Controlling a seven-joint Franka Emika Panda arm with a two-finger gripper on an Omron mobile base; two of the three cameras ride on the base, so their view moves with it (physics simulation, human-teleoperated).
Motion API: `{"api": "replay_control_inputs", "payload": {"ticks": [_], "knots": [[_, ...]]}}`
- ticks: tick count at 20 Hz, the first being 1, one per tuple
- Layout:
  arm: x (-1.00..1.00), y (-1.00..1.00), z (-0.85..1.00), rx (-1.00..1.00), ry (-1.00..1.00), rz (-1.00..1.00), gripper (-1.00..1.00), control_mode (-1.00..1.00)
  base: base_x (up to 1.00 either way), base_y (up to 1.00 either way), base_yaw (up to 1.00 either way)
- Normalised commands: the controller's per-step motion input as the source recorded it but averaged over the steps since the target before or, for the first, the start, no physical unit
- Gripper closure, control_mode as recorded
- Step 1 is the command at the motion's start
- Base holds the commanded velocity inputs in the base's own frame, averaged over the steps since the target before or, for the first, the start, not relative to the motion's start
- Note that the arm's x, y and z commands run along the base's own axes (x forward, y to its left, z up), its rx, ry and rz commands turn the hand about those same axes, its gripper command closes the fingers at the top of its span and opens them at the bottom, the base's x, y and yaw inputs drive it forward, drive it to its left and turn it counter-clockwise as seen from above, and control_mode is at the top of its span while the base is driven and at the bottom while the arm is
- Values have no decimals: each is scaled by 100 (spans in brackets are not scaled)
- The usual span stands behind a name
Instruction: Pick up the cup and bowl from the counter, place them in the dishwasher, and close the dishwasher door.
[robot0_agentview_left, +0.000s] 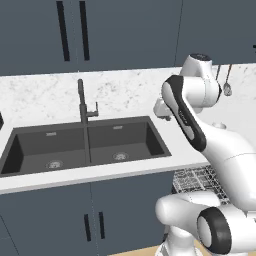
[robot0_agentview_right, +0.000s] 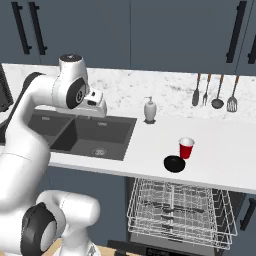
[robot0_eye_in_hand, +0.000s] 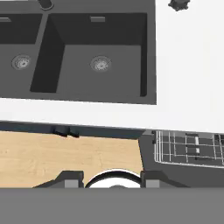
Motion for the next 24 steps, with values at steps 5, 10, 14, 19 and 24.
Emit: {"api": "replay_control_inputs", "payload": {"ticks": [5,10,14,19,24], "knots": [[-58,0,-2,0,0,0,-100,-100,0,0,0],[-97,-7,-22,0,4,0,-100,-100,0,0,0],[-65,-41,-27,0,0,0,-100,-100,0,0,0],[-17,-53,-30,0,0,-5,-100,-100,0,0,0],[-1,-73,-25,0,0,-5,-100,-100,0,0,0]]}}
